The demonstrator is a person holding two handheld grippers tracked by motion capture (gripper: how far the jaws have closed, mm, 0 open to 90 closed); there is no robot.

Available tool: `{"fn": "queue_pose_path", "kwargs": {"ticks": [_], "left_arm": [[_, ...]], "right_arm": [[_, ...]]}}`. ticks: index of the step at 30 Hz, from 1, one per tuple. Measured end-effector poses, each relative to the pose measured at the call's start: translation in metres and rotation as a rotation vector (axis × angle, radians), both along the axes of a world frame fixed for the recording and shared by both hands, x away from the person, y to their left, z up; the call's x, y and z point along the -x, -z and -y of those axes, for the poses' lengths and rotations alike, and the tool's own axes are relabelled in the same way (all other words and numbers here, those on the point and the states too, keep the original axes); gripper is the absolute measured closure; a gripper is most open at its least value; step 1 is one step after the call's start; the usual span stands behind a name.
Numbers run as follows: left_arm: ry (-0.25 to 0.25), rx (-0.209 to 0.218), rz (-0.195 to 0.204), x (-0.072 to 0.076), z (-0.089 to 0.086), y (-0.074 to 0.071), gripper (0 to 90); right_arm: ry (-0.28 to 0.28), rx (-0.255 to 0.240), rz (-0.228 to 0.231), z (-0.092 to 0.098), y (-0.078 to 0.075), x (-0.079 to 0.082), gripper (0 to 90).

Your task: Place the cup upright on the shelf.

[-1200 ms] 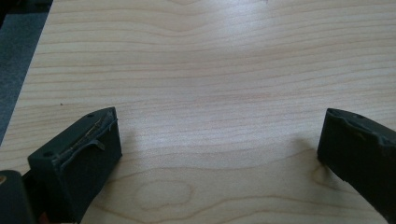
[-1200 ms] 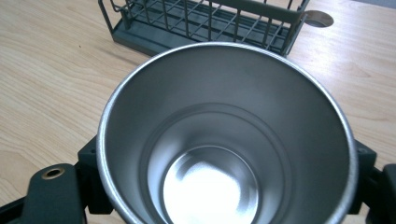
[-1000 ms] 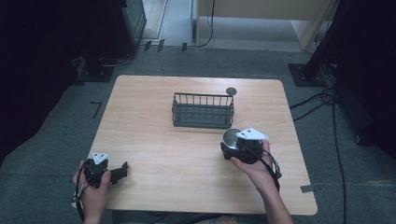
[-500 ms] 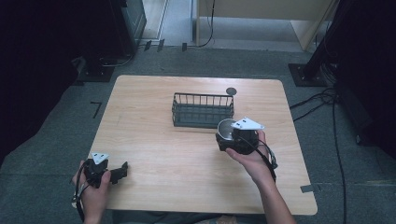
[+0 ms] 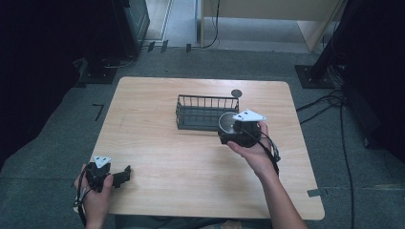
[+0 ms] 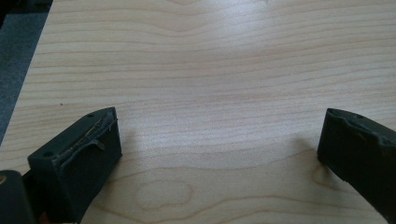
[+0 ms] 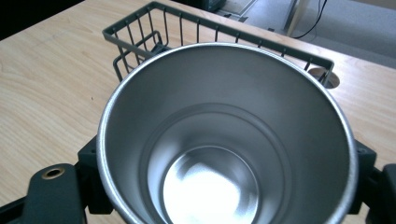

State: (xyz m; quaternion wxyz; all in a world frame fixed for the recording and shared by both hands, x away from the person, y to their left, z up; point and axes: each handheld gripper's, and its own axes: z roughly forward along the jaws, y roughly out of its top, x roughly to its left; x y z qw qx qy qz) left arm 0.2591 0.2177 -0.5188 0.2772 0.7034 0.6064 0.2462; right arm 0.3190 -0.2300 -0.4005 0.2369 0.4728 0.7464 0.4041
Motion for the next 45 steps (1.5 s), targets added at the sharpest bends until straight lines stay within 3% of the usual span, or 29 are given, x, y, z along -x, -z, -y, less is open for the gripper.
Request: {"fn": "queue_pose_path", "kwargs": {"ticks": [23,31,45], "left_arm": [[0.0,-0.001,-0.002,0.0,0.0,0.0,0.0],[0.0,0.0,-0.002,0.0,0.0,0.0,0.0],[0.0,0.0,-0.002,0.0,0.0,0.0,0.0]], "right_arm": [[0.019,0.016,0.037,-0.009,-0.031,-0.043,18.3],[0.036,0.021,0.053,-0.015,-0.031,-0.06,18.3],[0.097,0.004,0.042,-0.026,-0.021,-0.092,18.3]]}}
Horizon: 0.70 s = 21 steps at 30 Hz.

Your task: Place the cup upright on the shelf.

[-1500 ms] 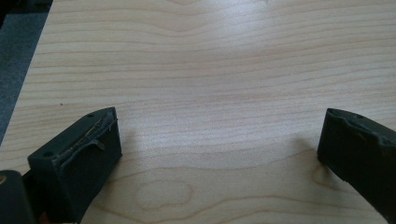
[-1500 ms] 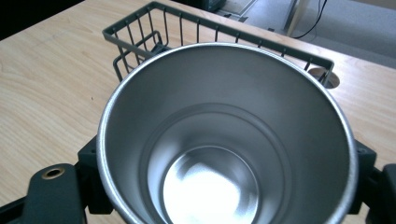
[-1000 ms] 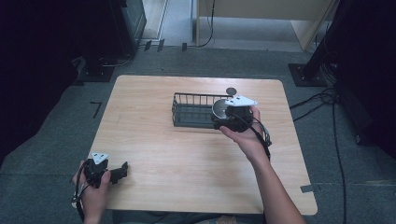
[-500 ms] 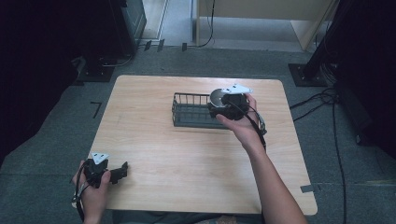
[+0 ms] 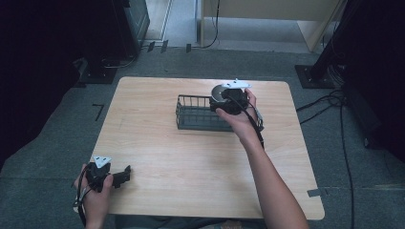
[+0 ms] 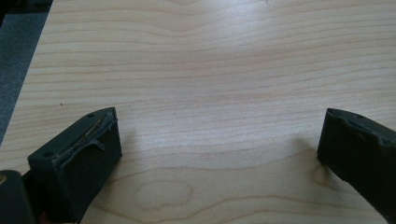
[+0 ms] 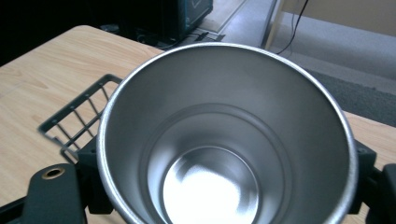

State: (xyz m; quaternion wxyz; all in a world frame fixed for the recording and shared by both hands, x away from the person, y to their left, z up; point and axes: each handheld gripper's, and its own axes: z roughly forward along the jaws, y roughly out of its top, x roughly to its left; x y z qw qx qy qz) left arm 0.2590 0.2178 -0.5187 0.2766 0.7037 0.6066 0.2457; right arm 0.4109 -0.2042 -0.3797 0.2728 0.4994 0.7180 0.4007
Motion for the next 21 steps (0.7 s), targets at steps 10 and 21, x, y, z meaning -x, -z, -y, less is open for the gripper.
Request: {"fn": "queue_pose_path", "kwargs": {"ticks": [10,21], "left_arm": [[0.0,0.0,0.0,0.0,0.0,0.0,0.0],[0.0,0.0,0.0,0.0,0.0,0.0,0.0]], "right_arm": [[0.033,0.0,-0.023,-0.004,0.013,-0.017,18.3],[0.05,0.009,-0.024,-0.012,0.028,-0.024,18.3]]}}
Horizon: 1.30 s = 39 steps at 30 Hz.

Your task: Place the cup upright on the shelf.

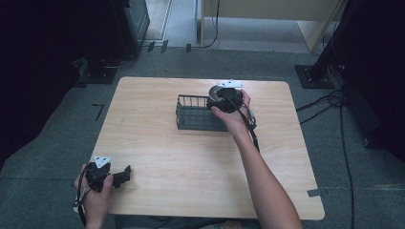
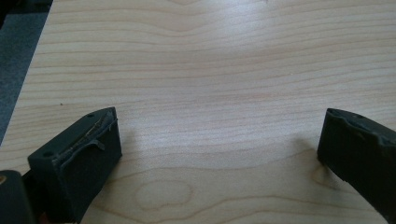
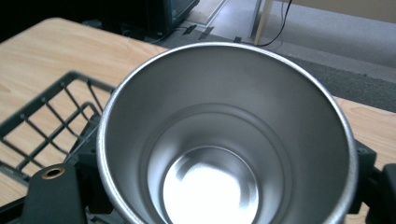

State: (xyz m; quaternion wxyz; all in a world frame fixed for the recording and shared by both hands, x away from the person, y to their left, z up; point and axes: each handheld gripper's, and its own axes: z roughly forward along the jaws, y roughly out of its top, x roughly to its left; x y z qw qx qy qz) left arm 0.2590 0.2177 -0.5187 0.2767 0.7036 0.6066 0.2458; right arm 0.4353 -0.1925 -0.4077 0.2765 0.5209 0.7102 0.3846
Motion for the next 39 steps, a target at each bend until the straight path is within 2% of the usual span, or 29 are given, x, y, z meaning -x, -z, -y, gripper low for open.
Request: {"fn": "queue_pose_path", "kwargs": {"ticks": [3,9,23,27,28,29,30,32,39], "left_arm": [[0.0,0.0,0.0,0.0,0.0,0.0,0.0],[0.0,0.0,0.0,0.0,0.0,0.0,0.0],[0.0,0.0,0.0,0.0,0.0,0.0,0.0],[0.0,0.0,0.0,0.0,0.0,0.0,0.0],[0.0,0.0,0.0,0.0,0.0,0.0,0.0],[0.0,0.0,0.0,0.0,0.0,0.0,0.0],[0.0,0.0,0.0,0.0,0.0,0.0,0.0],[0.0,0.0,0.0,0.0,0.0,0.0,0.0],[0.0,0.0,0.0,0.0,0.0,0.0,0.0]], "right_arm": [[0.0,-0.014,-0.017,-0.002,0.008,-0.001,18.3],[0.0,-0.009,-0.04,-0.002,0.019,-0.003,18.3],[0.0,-0.002,-0.067,0.0,0.034,-0.004,18.2],[-0.008,-0.003,-0.07,0.001,0.034,-0.003,17.9],[-0.013,0.003,-0.069,0.0,0.034,-0.002,12.6],[-0.013,0.003,-0.069,0.0,0.034,-0.002,12.6],[-0.017,0.004,-0.077,-0.001,0.031,-0.001,5.1],[-0.028,-0.006,-0.076,0.0,0.028,0.0,1.8],[-0.016,-0.024,-0.045,0.005,0.015,0.01,0.0]]}}
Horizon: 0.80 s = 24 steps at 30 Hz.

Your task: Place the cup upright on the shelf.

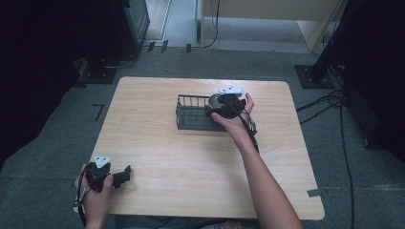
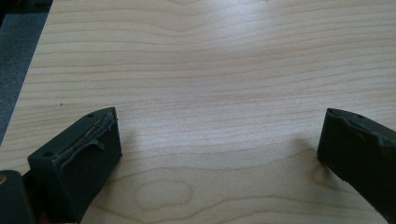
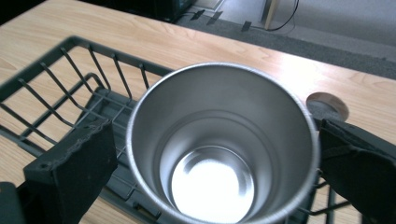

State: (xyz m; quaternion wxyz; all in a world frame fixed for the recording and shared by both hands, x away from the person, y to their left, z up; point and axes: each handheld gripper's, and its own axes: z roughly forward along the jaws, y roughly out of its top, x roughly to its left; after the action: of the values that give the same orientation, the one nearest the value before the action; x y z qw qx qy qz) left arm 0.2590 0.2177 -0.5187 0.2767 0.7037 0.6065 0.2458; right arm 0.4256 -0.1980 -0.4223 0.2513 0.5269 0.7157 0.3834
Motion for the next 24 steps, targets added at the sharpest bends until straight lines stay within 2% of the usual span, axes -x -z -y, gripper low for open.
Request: {"fn": "queue_pose_path", "kwargs": {"ticks": [2,4,6,13,24], "left_arm": [[0.0,0.0,0.0,0.0,0.0,0.0,0.0],[0.0,0.0,0.0,0.0,0.0,0.0,0.0],[0.0,0.0,0.0,0.0,0.0,0.0,0.0],[0.0,0.0,0.0,0.0,0.0,0.0,0.0],[0.0,0.0,0.001,0.0,0.0,0.0,0.0]], "right_arm": [[0.0,0.003,0.011,0.001,-0.003,0.003,0.0],[-0.015,-0.01,0.04,0.004,-0.01,0.012,0.0],[-0.022,-0.009,0.047,0.004,-0.012,0.014,0.0],[-0.027,-0.009,0.057,0.016,-0.018,0.042,0.0],[-0.004,-0.04,0.024,0.038,-0.01,0.077,0.0]]}}
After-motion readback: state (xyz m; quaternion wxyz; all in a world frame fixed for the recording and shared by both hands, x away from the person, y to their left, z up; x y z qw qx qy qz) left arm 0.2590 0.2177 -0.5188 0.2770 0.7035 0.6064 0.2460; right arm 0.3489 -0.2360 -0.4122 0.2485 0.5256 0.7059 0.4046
